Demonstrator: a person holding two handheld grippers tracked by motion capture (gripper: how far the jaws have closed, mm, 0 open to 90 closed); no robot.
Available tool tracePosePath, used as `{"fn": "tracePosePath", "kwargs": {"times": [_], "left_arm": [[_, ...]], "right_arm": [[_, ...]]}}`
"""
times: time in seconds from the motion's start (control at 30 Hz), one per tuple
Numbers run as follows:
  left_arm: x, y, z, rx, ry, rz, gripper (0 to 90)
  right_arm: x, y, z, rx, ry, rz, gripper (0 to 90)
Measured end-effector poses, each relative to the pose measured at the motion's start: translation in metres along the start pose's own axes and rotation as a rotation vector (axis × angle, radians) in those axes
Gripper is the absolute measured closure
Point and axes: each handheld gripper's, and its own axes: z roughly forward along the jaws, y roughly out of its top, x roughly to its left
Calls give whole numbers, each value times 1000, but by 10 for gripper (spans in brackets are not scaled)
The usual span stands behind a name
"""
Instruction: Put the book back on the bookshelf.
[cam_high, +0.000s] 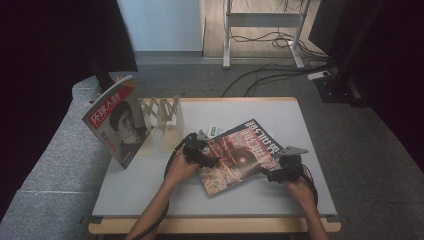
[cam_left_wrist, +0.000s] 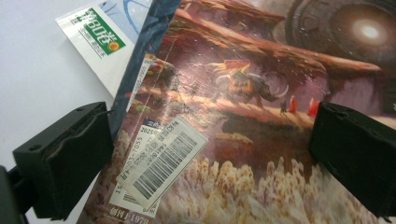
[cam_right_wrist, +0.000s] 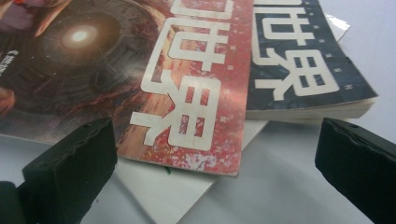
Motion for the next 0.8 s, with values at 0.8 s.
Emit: {"fn": "tracePosePath", "kwargs": {"times": [0.8], "left_arm": [[-13, -26, -18, -18, -15, 3, 0]], "right_arm": [[-5, 6, 2, -18, -43, -12, 0]]}}
